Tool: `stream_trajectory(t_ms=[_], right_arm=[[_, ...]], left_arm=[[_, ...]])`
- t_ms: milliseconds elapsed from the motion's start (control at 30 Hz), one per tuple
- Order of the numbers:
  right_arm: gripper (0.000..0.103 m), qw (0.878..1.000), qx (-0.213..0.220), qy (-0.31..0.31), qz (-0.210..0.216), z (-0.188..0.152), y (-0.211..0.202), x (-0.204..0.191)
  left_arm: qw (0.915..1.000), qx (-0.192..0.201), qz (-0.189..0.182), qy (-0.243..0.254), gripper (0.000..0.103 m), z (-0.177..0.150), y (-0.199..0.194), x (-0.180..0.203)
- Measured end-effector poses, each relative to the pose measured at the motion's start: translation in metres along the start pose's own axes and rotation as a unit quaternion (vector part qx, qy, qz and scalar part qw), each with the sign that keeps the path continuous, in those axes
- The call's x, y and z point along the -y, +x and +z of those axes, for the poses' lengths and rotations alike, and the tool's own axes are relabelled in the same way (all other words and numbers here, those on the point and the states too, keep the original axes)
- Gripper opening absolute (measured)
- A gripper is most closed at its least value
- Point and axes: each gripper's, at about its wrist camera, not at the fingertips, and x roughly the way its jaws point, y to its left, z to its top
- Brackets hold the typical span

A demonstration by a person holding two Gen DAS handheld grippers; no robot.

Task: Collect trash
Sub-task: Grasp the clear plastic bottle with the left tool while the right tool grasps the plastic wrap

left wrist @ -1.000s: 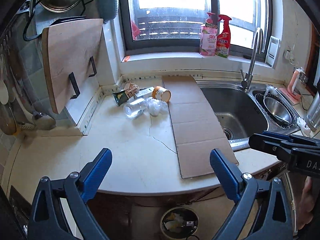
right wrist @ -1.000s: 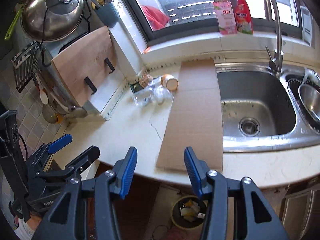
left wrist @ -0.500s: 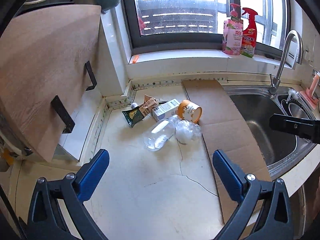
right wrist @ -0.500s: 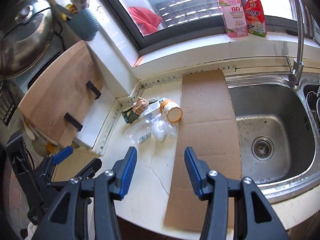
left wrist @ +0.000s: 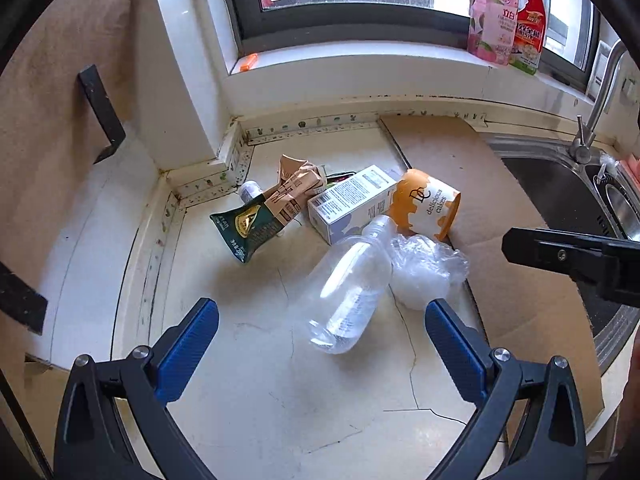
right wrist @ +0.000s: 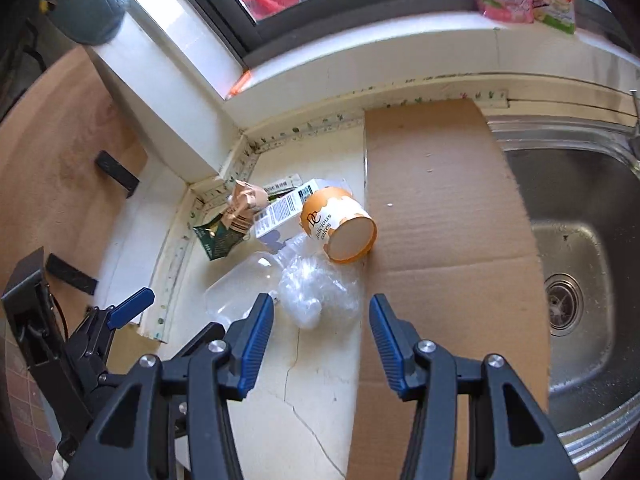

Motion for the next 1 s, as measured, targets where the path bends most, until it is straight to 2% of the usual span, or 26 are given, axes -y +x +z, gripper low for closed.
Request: stream_trajectory(t_ms=[200, 467, 633, 800, 1000], right_arm=[[0.050, 1.000, -0.027, 0.009, 0.002, 0.009, 0.046, -0.002], [0.050, 0.998, -0.052, 0.032, 0.017, 0.010, 0.076, 0.001], [0.050, 0.997, -0.059, 0.031, 0.028, 0.012, 0.083, -0.002], [0.050, 0.997, -0.066, 0.024, 0.026, 0.011, 0.089, -0.006], [0.050, 0.997, -0.064, 0.025, 0.028, 0.010, 0.091, -0.004]], left_arm=[[0.9990, -0.022, -0.031, -0.024, 0.102, 0.003, 0.035, -0.014], [0.9972, -0.042, -0.055, -0.026, 0.099, 0.007, 0.061, -0.018], [0.9959, -0.044, -0.075, -0.026, 0.091, 0.011, 0.067, -0.023], [0.9948, -0.055, -0.082, -0.025, 0.071, 0.010, 0.070, -0.023], [0.9947, -0.051, -0.084, -0.030, 0.068, 0.004, 0.067, -0.024]])
